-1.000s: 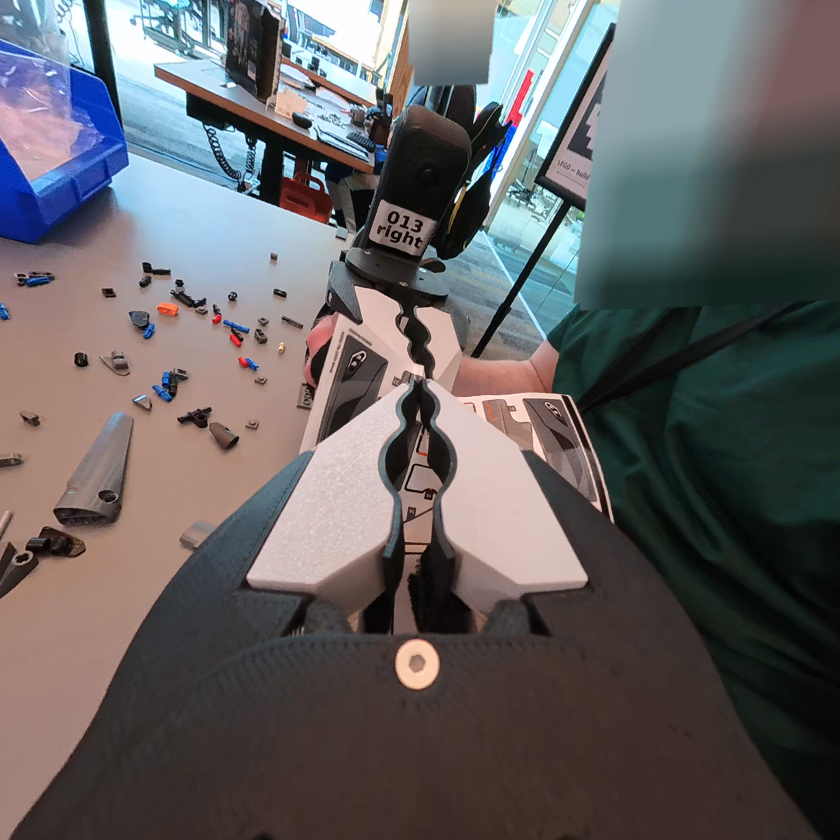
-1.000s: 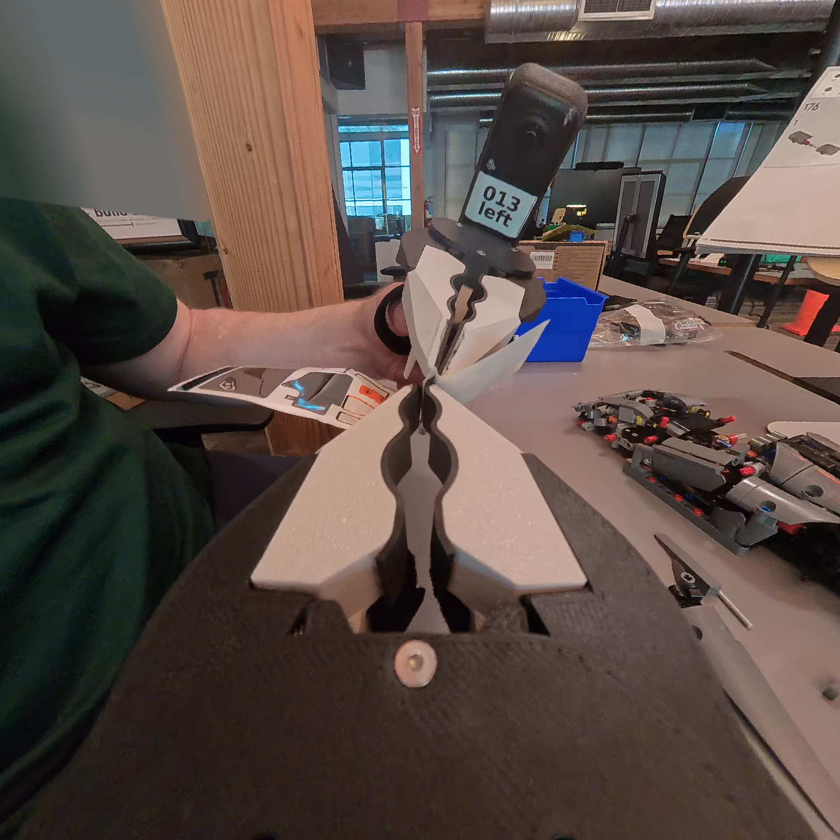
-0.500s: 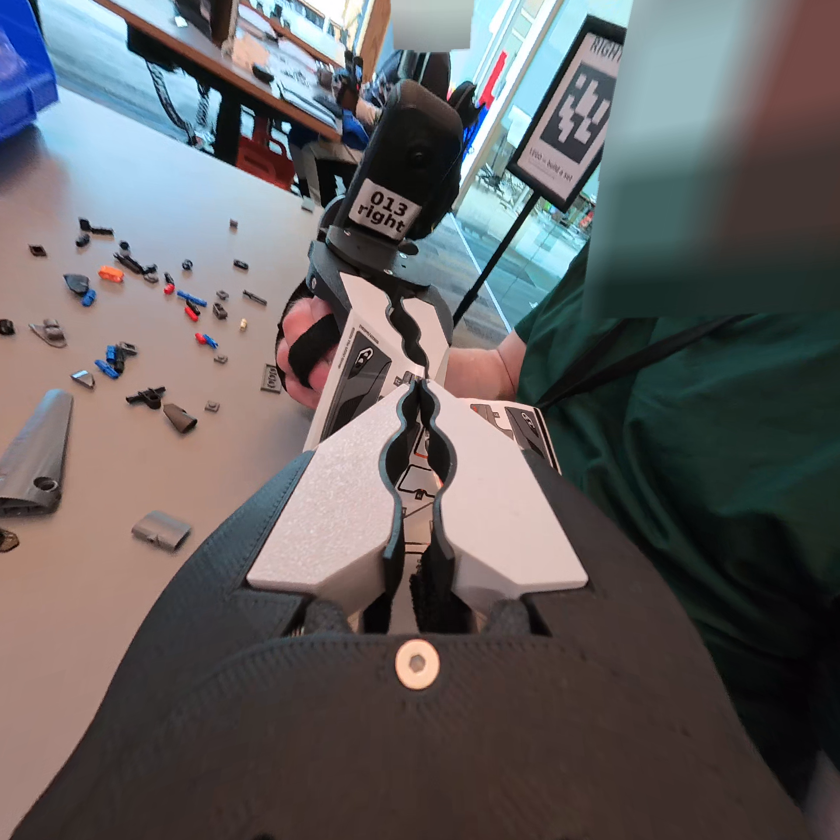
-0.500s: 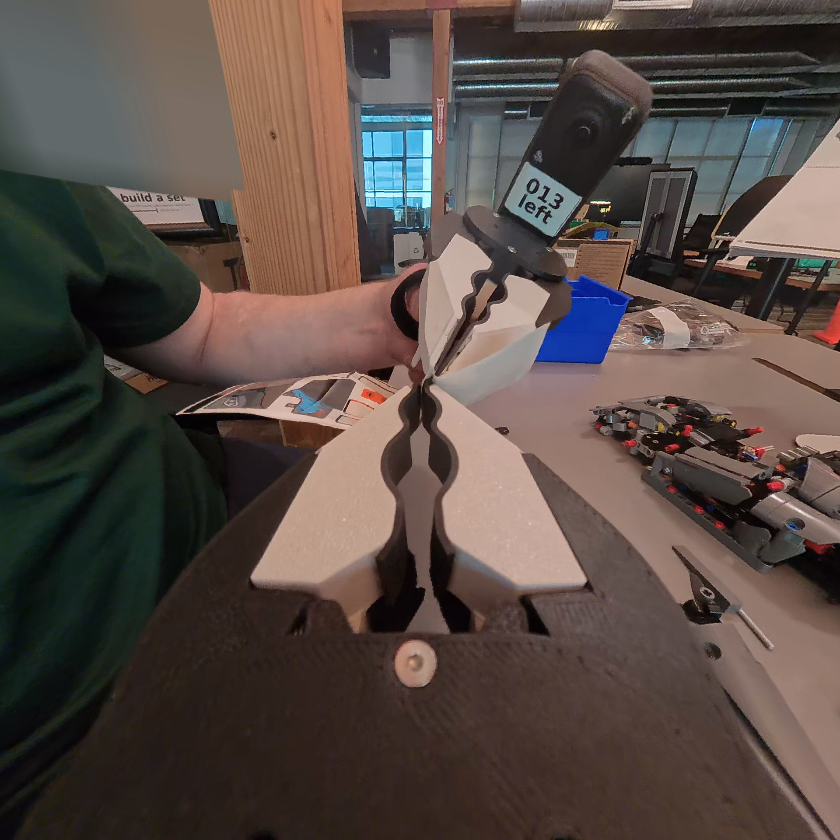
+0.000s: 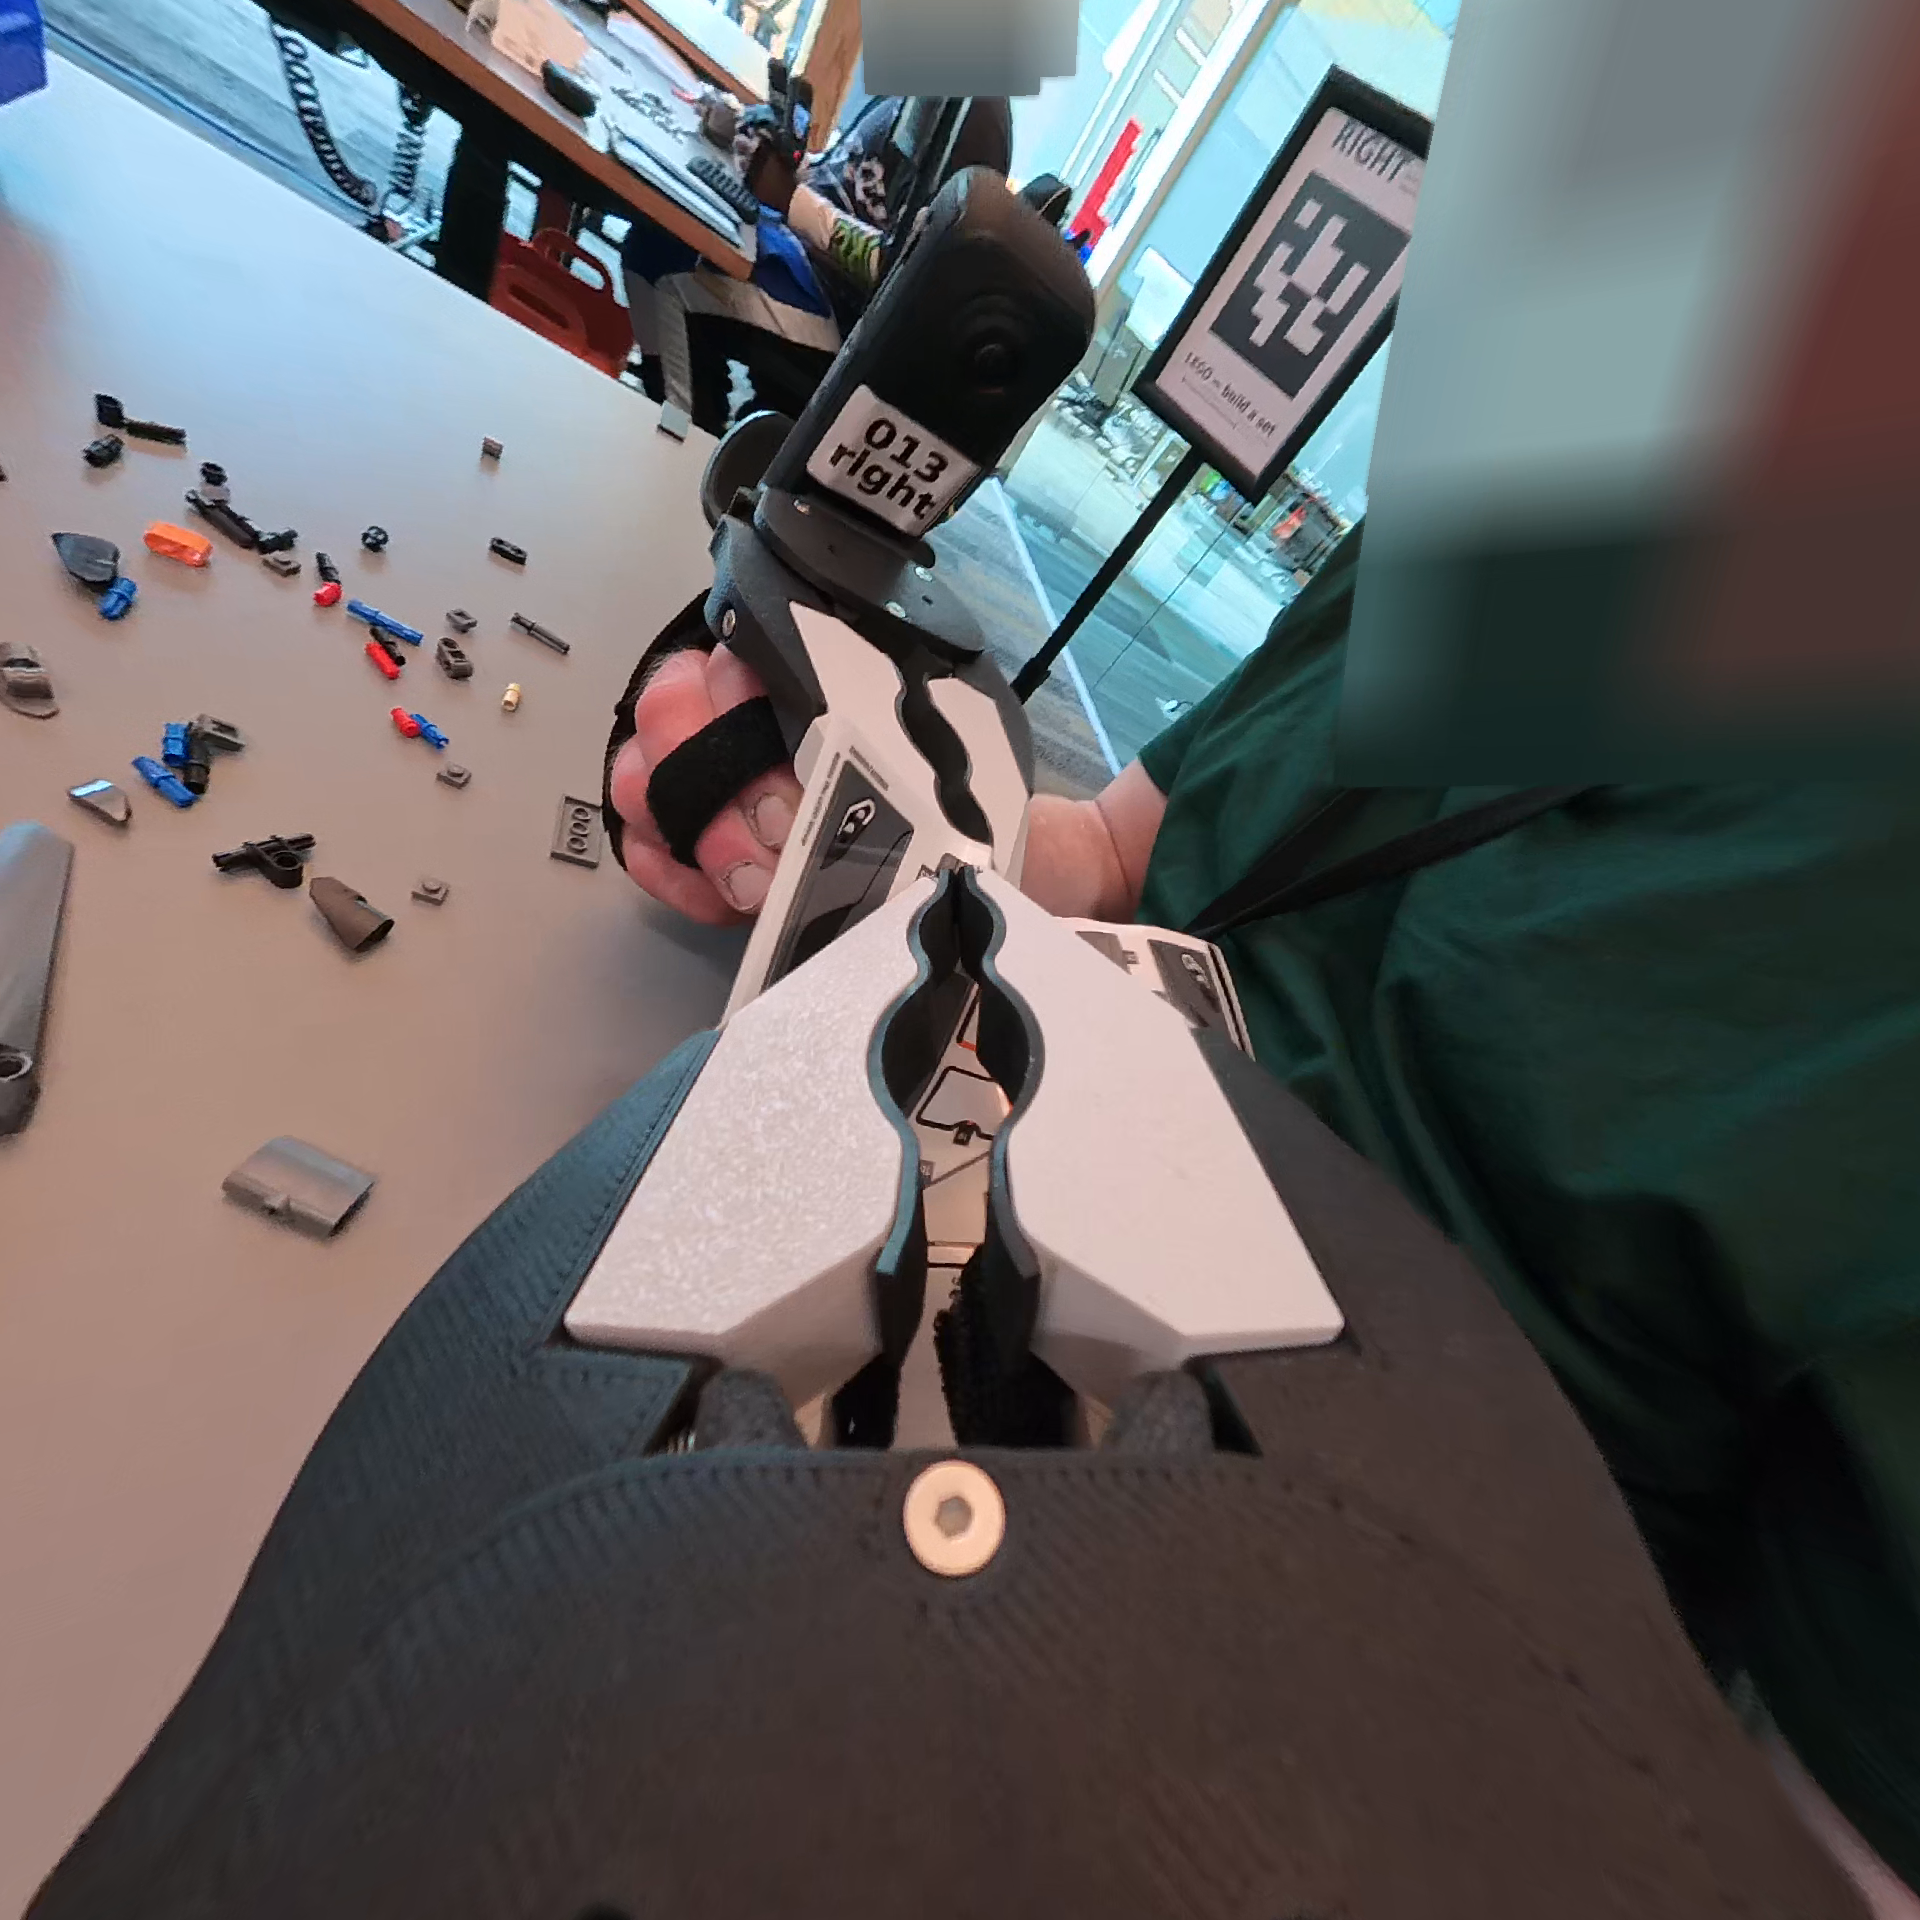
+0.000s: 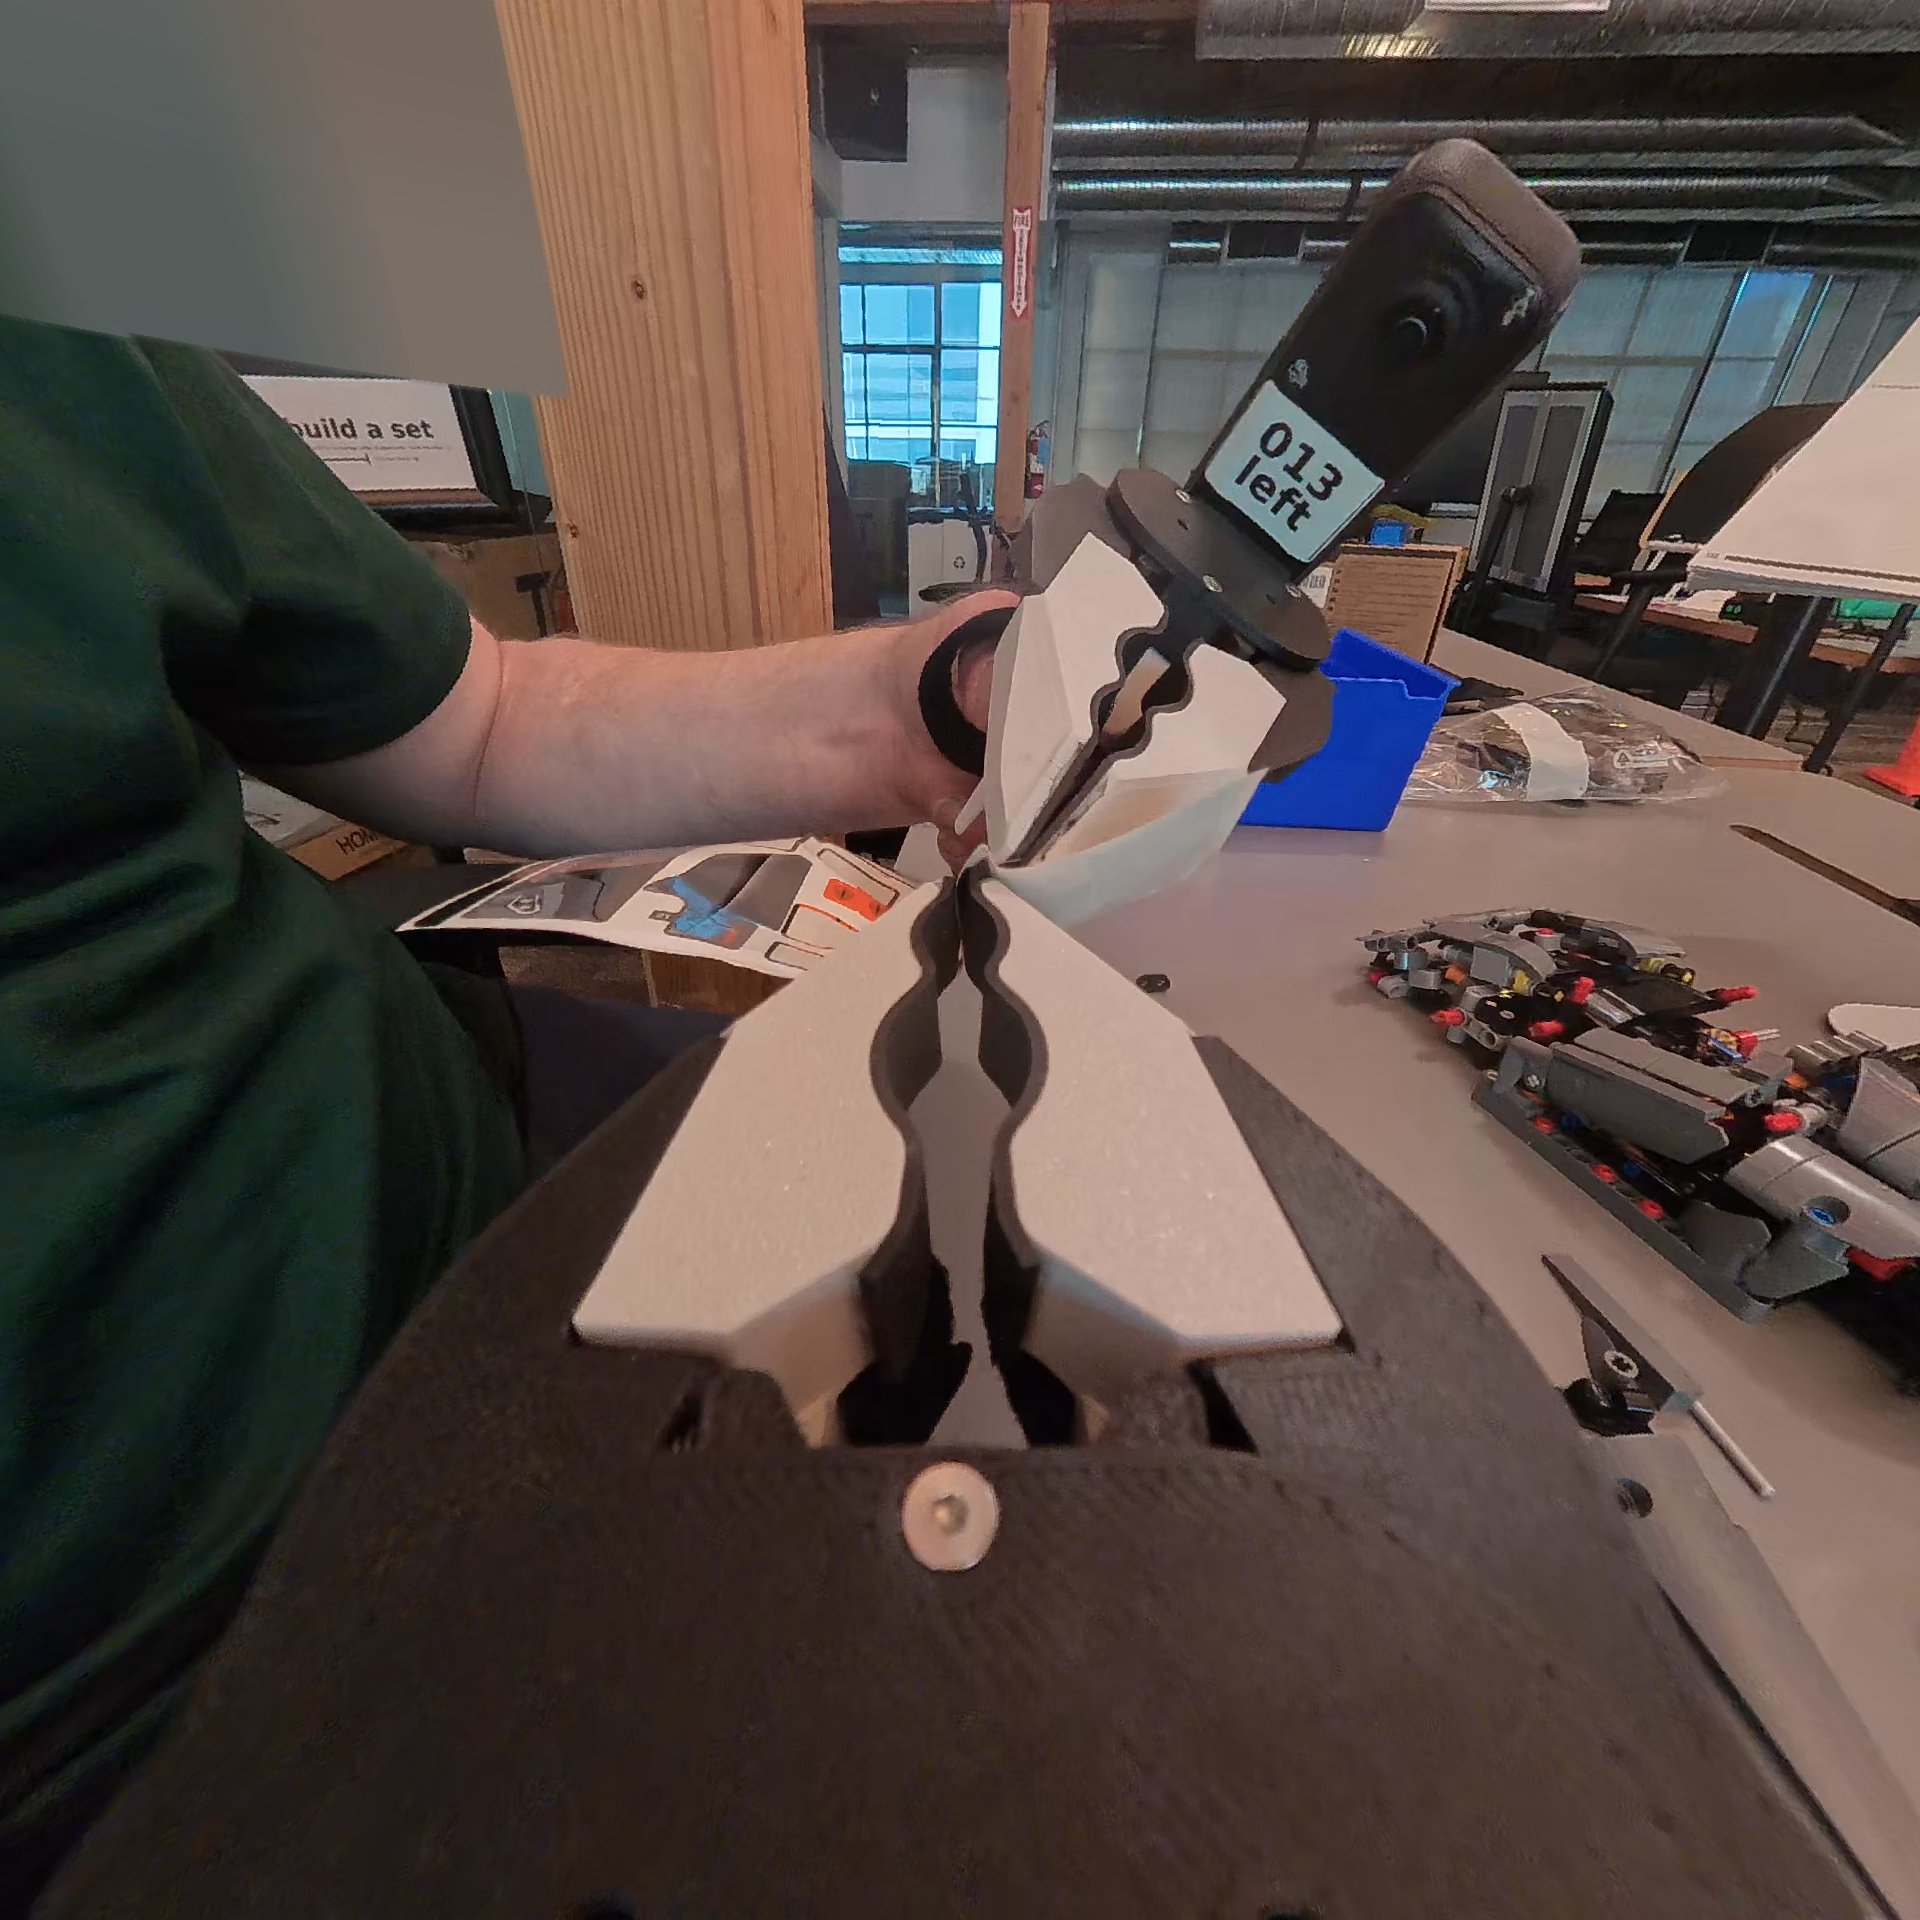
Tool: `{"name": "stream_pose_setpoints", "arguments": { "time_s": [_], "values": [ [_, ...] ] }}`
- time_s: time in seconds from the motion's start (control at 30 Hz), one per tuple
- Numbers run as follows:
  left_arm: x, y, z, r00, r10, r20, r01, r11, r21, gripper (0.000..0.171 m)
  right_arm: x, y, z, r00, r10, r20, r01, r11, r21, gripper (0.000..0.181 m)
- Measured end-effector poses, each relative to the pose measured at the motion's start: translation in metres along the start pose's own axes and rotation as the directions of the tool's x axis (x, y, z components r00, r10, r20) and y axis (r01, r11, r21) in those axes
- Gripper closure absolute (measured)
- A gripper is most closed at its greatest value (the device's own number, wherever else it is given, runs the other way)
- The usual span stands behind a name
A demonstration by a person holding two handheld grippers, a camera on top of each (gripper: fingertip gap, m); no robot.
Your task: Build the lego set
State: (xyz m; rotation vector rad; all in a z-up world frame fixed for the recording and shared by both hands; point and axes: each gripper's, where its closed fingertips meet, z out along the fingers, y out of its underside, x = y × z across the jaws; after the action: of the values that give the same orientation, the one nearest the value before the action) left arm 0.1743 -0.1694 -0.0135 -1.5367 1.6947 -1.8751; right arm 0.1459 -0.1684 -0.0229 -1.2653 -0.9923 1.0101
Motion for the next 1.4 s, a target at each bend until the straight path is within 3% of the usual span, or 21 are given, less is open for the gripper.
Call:
{"name": "stream_pose_setpoints", "arguments": {
  "time_s": [0.73,1.07,1.27,1.4],
  "values": [
    [-0.003,-0.021,-0.026,0.967,0.109,0.23,-0.147,0.977,0.154,0.171,0.031,0.001,-0.01,0.984,0.156,-0.089,-0.152,0.987,0.056,0.181],
    [0.002,-0.034,-0.052,0.956,0.099,0.276,-0.182,0.939,0.293,0.171,0.043,0.002,-0.015,0.967,0.224,-0.12,-0.215,0.973,0.084,0.181],
    [0.012,-0.039,-0.082,0.937,0.104,0.334,-0.226,0.908,0.352,0.171,0.05,0.003,-0.019,0.957,0.25,-0.144,-0.237,0.966,0.103,0.181],
    [0.033,-0.043,-0.127,0.89,0.122,0.439,-0.309,0.869,0.386,0.171,0.055,0.004,-0.016,0.948,0.283,-0.147,-0.267,0.957,0.115,0.181]
  ]
}}
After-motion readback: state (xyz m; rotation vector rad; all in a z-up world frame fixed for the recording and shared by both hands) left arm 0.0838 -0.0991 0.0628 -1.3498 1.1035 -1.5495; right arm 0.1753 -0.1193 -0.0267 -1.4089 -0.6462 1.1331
